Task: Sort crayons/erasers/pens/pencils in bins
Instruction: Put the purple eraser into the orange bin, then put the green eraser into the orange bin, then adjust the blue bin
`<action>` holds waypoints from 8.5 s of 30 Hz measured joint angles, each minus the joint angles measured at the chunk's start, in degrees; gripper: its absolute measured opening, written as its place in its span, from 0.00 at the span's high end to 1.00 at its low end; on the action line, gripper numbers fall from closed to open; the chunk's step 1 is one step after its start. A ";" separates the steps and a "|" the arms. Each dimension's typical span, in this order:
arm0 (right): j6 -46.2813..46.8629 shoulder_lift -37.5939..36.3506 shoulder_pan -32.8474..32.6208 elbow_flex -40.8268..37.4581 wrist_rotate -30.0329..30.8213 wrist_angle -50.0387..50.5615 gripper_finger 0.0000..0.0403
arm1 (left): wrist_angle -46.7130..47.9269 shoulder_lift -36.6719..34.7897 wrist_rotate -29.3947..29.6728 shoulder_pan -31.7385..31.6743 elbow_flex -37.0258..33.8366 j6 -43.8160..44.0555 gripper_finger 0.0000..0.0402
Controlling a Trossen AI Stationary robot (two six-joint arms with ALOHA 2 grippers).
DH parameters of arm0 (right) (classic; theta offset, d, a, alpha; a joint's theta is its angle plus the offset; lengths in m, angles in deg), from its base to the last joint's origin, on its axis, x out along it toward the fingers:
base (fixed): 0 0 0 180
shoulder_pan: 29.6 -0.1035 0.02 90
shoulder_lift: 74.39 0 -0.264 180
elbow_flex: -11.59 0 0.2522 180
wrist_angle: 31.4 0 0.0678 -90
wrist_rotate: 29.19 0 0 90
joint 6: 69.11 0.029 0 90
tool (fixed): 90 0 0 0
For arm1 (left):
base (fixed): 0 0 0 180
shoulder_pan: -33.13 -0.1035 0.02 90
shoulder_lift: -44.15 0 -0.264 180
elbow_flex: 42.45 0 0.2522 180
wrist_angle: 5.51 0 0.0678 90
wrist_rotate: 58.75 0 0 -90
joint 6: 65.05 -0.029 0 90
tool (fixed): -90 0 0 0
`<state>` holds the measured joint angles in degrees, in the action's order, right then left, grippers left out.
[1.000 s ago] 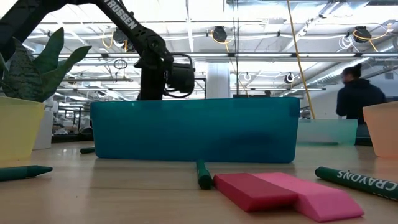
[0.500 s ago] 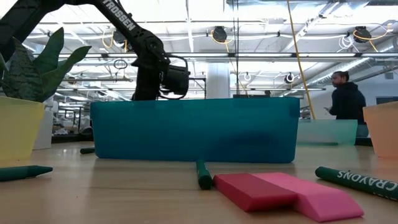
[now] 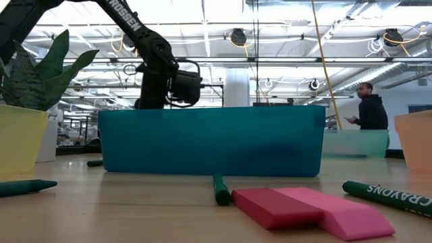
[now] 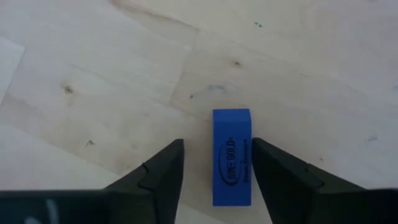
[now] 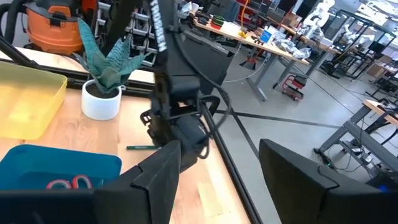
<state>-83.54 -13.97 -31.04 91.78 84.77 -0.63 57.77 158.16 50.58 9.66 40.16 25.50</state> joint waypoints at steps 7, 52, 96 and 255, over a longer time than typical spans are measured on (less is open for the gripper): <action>0.06 -0.02 0.38 0.00 0.00 0.00 0.48 | -3.86 0.07 5.36 3.78 -2.03 3.72 0.54; -21.37 14.86 5.53 2.71 -21.09 -5.22 0.48 | -33.19 -30.34 -54.65 -3.90 -1.98 -40.87 0.82; -23.02 19.41 5.54 1.45 -26.23 -13.98 0.99 | -46.97 -30.53 -60.44 3.32 -1.82 -49.42 0.65; -6.39 6.55 -8.22 -10.39 3.20 -16.35 0.73 | -41.13 -20.21 -50.67 -1.57 -1.99 -59.74 0.91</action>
<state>-89.92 -7.42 -39.26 81.40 87.97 -16.97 16.64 137.95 -0.09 8.09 38.17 -34.23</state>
